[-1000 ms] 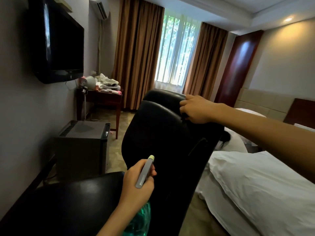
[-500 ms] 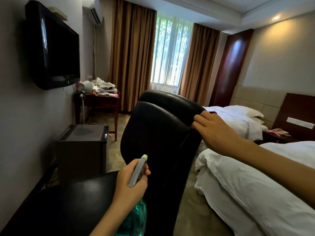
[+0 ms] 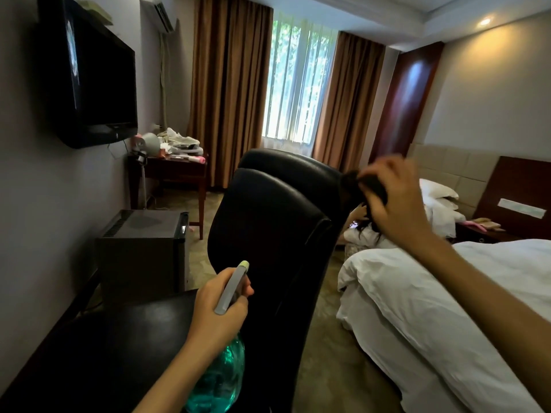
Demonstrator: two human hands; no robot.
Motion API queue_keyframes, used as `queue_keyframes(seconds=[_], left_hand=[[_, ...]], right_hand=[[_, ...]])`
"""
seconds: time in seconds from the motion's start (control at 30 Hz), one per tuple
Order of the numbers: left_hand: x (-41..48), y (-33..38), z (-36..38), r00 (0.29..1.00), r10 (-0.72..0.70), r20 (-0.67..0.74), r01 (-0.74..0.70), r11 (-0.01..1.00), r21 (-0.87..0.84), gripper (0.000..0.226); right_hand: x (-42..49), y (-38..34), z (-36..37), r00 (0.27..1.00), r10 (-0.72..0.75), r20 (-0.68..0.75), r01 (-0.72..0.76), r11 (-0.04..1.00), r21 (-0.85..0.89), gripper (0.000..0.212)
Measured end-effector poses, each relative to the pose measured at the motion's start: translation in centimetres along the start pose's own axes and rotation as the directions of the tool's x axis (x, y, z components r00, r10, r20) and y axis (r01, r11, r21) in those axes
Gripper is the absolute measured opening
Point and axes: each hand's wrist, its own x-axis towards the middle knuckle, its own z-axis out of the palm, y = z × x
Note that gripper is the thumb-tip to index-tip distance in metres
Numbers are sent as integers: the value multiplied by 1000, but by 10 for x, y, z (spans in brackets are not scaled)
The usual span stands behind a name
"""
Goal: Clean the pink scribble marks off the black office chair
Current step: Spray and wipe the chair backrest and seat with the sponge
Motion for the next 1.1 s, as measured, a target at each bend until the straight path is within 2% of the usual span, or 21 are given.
queue_keyframes(seconds=[0.07, 0.13, 0.23, 0.37, 0.47, 0.53, 0.63, 0.7, 0.8, 0.87, 0.9, 0.97, 1.03, 1.1], left_hand=[[-2, -1, 4, 999, 7, -33, -5, 999, 35, 22], [-5, -1, 8, 999, -3, -40, 4, 999, 38, 22], [-8, -1, 9, 999, -30, -28, 31, 999, 25, 22], [-10, -4, 13, 998, -42, -46, 46, 996, 82, 24], [-14, -8, 16, 997, -48, -59, 56, 989, 135, 25], [-16, -10, 14, 996, -70, -49, 75, 990, 116, 27], [-21, -10, 14, 995, -101, -24, 102, 991, 84, 28], [-25, -11, 17, 995, -96, -21, 98, 989, 115, 27], [-32, -9, 24, 996, -83, -29, 86, 985, 151, 24], [-35, -7, 27, 997, -81, -17, 83, 987, 137, 24], [-36, -5, 28, 997, -80, -7, 81, 988, 129, 24], [-39, -3, 28, 997, -78, -1, 78, 989, 123, 24], [-42, -3, 26, 997, -80, -13, 81, 988, 128, 24], [-48, -5, 23, 996, -82, -40, 87, 986, 140, 23]], right_hand=[[34, 2, 2, 997, 12, -75, -16, 999, -49, 21], [42, 7, 16, 1000, 2, -30, -3, 999, -54, 23], [12, 5, 42, 997, -54, 61, 56, 998, -34, 23], [-52, -10, 74, 985, -174, -19, 168, 971, -172, 13], [-129, -25, 106, 955, -281, 99, 297, 918, -262, 17], [-178, -31, 123, 937, -282, 207, 331, 905, -267, 27], [-215, -38, 137, 934, -154, 323, 235, 945, -229, 32], [-227, -40, 143, 902, -78, 424, 191, 954, -231, 33], [-250, -45, 145, 829, -64, 555, 193, 965, -177, 37], [-260, -50, 137, 800, -80, 594, 167, 982, -92, 35], [-260, -52, 132, 807, -89, 584, 124, 992, -21, 31], [-248, -57, 118, 884, -38, 466, -26, 991, 129, 19], [-222, -56, 100, 946, 166, 278, -234, 944, 232, 19], [-188, -51, 79, 903, 387, 186, -426, 865, 265, 31]])
